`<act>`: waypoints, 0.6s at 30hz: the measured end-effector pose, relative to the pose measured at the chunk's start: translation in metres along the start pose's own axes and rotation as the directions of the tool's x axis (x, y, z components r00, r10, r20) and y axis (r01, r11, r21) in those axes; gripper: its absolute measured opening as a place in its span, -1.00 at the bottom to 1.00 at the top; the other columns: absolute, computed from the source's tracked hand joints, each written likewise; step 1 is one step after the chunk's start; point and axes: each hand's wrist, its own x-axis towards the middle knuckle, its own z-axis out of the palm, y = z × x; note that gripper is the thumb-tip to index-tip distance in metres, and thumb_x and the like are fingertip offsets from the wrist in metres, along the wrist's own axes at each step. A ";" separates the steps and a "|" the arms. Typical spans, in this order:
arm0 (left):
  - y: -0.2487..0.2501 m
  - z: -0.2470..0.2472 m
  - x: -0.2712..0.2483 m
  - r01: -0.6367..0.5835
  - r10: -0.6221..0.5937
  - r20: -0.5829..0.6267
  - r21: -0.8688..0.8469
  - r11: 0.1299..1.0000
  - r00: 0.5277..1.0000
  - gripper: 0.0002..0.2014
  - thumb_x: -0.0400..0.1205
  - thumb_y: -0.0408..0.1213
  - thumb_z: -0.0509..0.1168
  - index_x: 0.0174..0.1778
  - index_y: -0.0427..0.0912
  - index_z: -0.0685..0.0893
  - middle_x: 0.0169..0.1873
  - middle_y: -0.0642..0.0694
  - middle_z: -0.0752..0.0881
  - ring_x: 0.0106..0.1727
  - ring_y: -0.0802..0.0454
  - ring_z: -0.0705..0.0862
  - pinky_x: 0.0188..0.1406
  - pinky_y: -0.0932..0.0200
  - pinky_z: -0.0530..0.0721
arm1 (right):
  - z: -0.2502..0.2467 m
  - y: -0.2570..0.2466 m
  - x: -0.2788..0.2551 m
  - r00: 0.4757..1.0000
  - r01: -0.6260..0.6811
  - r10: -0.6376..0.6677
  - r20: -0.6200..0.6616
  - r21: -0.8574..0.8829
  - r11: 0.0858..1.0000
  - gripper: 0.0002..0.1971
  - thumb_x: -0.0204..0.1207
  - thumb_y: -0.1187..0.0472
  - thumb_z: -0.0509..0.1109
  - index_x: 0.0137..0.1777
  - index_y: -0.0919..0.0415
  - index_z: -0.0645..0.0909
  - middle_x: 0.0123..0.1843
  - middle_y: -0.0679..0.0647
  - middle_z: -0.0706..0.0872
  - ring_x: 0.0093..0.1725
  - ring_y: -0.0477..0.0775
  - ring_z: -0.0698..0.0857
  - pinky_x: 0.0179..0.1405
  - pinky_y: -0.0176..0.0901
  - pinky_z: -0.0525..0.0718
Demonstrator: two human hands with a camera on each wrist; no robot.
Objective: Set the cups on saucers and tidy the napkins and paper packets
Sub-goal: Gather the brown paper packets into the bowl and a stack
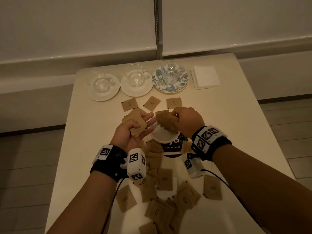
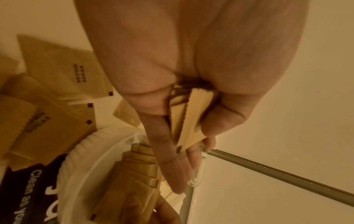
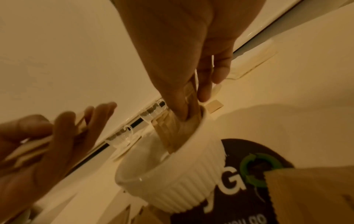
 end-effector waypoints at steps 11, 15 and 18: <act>-0.008 -0.003 0.004 -0.029 0.025 0.034 0.140 0.990 0.999 -0.63 0.61 -0.65 0.09 0.32 -0.40 0.52 0.25 -0.40 0.71 0.29 -0.29 0.71 0.01 -0.03 0.79 | 0.017 0.004 -0.008 0.992 0.032 -0.041 -0.118 -0.076 0.997 -0.49 0.40 0.11 0.52 0.28 0.26 0.46 0.17 0.19 0.55 0.04 0.22 0.60 -0.06 0.04 0.60; -0.010 -0.001 0.006 -0.021 0.014 0.042 0.176 0.984 0.999 -0.60 0.51 -0.53 0.33 0.29 -0.33 0.59 0.22 -0.39 0.73 0.25 -0.29 0.73 0.07 -0.08 0.79 | 0.015 0.007 -0.006 0.993 0.028 -0.031 -0.115 -0.032 0.999 -0.38 0.32 0.06 0.57 0.33 0.20 0.44 0.21 0.15 0.55 0.07 0.22 0.61 0.00 0.05 0.60; -0.010 0.002 0.006 -0.032 0.027 0.021 0.245 0.969 0.999 -0.74 0.54 -0.54 0.37 0.10 -0.21 0.75 0.17 -0.35 0.76 0.20 -0.27 0.76 0.09 -0.10 0.78 | 0.010 0.007 -0.004 0.994 0.024 -0.018 -0.104 0.060 0.998 -0.41 0.37 -0.02 0.54 0.34 0.16 0.45 0.21 0.13 0.54 0.08 0.18 0.60 0.08 0.09 0.61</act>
